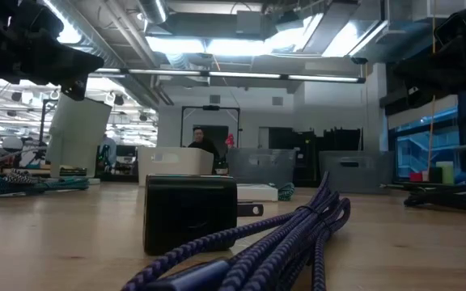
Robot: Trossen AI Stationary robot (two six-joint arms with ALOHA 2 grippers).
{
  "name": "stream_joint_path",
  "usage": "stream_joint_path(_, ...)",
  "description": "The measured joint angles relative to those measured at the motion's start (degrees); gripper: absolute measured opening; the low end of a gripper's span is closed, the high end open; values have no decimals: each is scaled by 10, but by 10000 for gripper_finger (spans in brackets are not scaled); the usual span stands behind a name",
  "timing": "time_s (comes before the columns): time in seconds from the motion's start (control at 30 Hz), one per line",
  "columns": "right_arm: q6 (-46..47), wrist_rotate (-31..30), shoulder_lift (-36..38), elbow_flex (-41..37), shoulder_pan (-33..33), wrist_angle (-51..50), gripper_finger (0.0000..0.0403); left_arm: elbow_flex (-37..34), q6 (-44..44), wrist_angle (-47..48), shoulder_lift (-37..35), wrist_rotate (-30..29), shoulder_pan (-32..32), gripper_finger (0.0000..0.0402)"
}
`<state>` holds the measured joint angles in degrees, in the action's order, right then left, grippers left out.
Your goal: Pick and place items into bin
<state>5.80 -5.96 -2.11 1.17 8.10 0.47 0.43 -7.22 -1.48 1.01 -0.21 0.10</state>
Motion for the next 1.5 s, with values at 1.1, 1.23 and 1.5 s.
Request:
stream_joint_path(1.1, -13, -63, -51, 11, -13, 65, 6, 0, 0, 0, 0, 0, 0, 4)
stream_joint_path(1.23, 13, -137, -102, 65, -16, 30, 3, 0, 0, 0, 0, 0, 0, 4)
stream_joint_path(1.5, 194, -310, -324, 251, -18, -82, 1, 0, 0, 0, 0, 0, 0, 4)
